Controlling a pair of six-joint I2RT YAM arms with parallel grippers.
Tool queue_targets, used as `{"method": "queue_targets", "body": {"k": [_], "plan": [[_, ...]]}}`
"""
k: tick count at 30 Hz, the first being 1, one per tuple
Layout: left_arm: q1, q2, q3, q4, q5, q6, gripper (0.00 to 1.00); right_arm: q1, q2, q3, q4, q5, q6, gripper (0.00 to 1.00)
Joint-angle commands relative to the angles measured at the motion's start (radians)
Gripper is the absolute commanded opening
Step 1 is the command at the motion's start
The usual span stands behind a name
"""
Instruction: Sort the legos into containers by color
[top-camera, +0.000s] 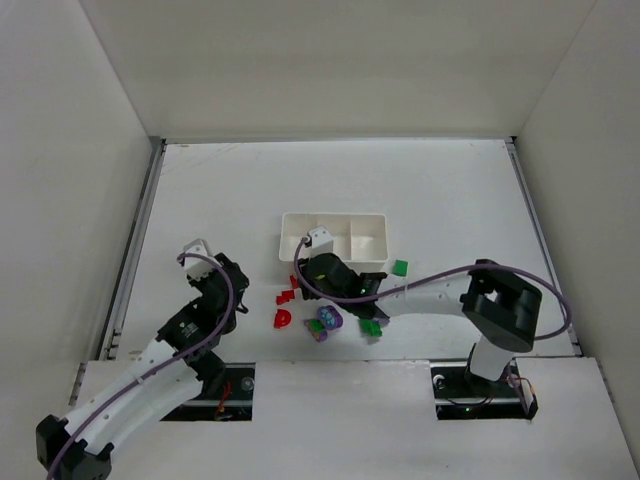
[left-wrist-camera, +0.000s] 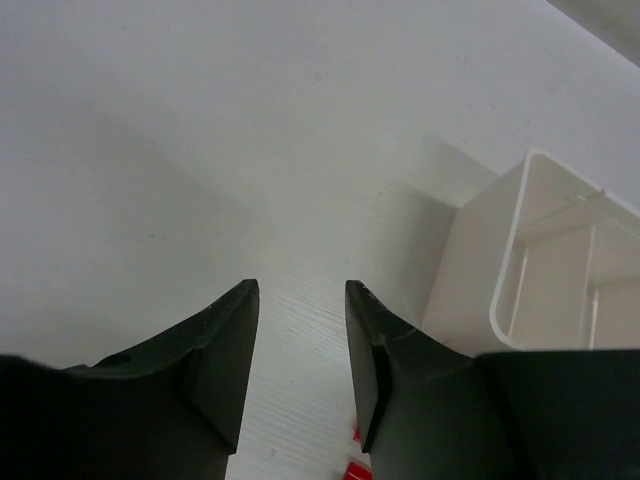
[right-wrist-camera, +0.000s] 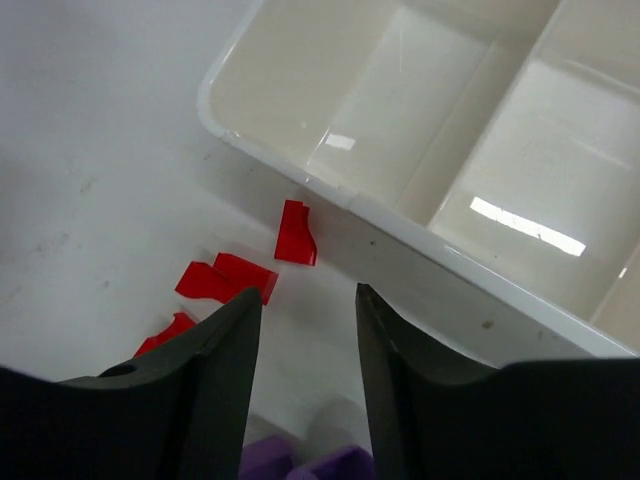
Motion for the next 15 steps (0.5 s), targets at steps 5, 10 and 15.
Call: {"method": "queue_targets", "body": {"k": [5, 10, 15], "plan": [[-0.058, -0.061, -0.072, 0.001, 0.047, -0.089, 0.28, 0.020, 0.119, 0.098, 0.084, 0.092, 0.019, 0.52], [-0.112, -0.009, -0.084, 0.000, 0.101, -0.161, 0.30, 0.021, 0.179, 0.119, 0.085, 0.135, 0.045, 0.51], [-0.181, 0.022, -0.101, -0.014, 0.090, -0.230, 0.32, 0.027, 0.219, 0.125, 0.139, 0.140, 0.051, 0.51]]}}
